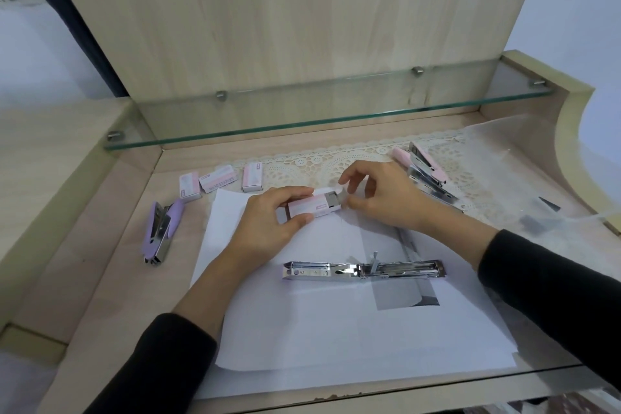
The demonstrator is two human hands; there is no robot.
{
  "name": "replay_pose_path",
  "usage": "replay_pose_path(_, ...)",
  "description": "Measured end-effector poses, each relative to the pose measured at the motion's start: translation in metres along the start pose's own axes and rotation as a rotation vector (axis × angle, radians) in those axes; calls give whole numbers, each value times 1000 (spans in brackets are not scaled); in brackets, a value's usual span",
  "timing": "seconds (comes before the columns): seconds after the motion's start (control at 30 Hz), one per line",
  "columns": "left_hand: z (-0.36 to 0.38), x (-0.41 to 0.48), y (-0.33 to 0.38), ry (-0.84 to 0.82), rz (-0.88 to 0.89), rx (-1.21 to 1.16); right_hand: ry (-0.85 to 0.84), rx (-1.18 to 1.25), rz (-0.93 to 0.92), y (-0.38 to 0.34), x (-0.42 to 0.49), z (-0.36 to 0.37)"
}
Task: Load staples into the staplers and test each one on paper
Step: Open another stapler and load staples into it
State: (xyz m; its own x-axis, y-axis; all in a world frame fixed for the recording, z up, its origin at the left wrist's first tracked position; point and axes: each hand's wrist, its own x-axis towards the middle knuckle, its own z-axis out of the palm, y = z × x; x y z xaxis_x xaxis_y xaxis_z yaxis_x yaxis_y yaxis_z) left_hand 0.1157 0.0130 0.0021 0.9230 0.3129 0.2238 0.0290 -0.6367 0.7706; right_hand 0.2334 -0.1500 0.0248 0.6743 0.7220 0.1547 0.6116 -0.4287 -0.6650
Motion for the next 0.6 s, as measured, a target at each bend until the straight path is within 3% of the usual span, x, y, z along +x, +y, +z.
replay_pose_path(0.13, 2, -1, -1, 2, 19, 40, 48, -85, -55, -1, -1, 4)
replay_pose_path(0.37, 3, -1, 0, 17, 41, 82, 67, -118, 139, -8, 7, 4)
replay_pose_path(0.6, 3, -2, 0, 25, 57, 97, -29, -129, 312, -16, 21, 3)
